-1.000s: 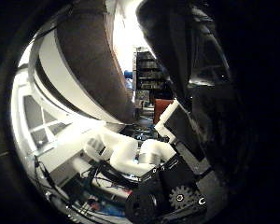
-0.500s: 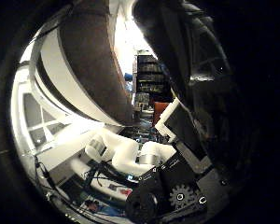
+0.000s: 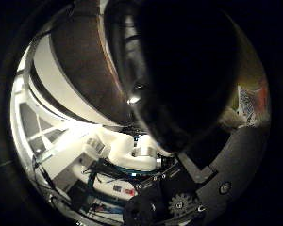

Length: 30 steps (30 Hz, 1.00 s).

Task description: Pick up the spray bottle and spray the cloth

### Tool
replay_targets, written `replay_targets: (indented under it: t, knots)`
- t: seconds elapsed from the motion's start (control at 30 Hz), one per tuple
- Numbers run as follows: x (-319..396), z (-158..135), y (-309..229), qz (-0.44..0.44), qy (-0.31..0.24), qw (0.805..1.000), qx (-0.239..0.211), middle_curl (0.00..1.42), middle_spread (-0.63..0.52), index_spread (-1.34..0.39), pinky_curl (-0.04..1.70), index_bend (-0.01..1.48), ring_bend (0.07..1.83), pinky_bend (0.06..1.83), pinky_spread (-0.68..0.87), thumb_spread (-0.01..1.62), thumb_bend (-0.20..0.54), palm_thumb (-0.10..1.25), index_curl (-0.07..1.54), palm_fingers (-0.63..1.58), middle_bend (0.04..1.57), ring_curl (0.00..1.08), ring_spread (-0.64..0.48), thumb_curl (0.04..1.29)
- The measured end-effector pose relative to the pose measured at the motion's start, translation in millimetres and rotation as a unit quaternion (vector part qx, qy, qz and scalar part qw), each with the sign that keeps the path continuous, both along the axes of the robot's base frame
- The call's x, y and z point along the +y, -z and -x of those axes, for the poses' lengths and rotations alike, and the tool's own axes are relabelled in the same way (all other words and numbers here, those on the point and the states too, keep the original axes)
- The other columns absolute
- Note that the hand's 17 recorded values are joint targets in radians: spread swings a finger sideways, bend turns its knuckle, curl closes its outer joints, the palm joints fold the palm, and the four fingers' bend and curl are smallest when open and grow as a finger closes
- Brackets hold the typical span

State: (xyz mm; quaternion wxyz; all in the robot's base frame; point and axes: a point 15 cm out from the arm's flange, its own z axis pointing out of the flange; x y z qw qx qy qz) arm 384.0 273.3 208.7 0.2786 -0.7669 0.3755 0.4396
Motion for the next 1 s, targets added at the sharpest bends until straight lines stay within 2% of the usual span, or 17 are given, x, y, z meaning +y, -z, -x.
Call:
replay_targets:
  t: [0.2,0.47,0.77,1.0]
  knots:
    - [-12.5,-1.2,4.2,0.020,-0.001,1.000,0.001,0.79,-0.19,-0.41,0.83,0.32,1.07,0.52,-0.22,0.86,-0.026,0.82,0.92,0.45,0.81,0.59,-0.21,0.64]
    - [-30.9,-5.4,10.1,0.050,0.003,0.999,0.002,0.78,-0.20,-0.39,0.81,0.39,0.95,0.35,0.03,0.94,-0.025,0.81,0.84,0.36,0.82,0.57,-0.18,0.60]
    - [-49.1,-8.5,12.8,0.081,0.003,0.997,-0.009,0.75,-0.20,-0.37,0.76,0.41,0.85,0.28,0.19,1.00,-0.024,0.79,0.76,0.37,0.78,0.56,-0.15,0.56]
    - [-64.6,-12.0,13.6,0.104,0.015,0.994,-0.001,0.73,-0.18,-0.36,0.72,0.43,0.75,0.27,0.25,1.01,-0.022,0.79,0.72,0.35,0.73,0.55,-0.12,0.54]
